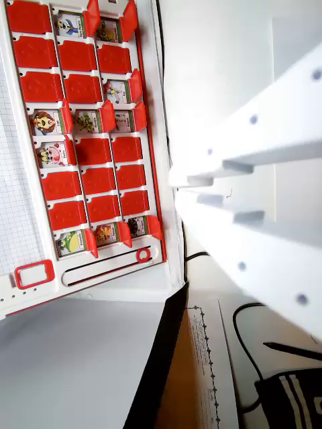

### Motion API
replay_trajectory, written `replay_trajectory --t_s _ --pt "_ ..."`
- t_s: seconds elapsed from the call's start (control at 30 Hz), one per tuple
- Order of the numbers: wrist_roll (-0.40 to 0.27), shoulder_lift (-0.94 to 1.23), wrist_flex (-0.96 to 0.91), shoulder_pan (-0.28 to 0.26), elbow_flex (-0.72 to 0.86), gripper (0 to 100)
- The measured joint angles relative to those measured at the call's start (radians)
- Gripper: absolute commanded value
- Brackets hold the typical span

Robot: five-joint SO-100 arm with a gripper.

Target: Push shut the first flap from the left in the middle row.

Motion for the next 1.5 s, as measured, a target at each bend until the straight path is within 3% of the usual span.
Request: replay_trajectory --t_s 0.3,0.57,0.77,1.13,1.5 --pt "-0.17 0.012 -0.074 0.025 0.118 0" --pt "-0.199 0.028 -0.169 0.041 0.295 0" --pt "-0.193 0.026 -0.365 0.034 0.462 0" --pt "-0.135 -0.075 -0.813 -0.043 0.772 0" --pt "-0.106 -0.365 -1.048 -0.08 0.807 0"
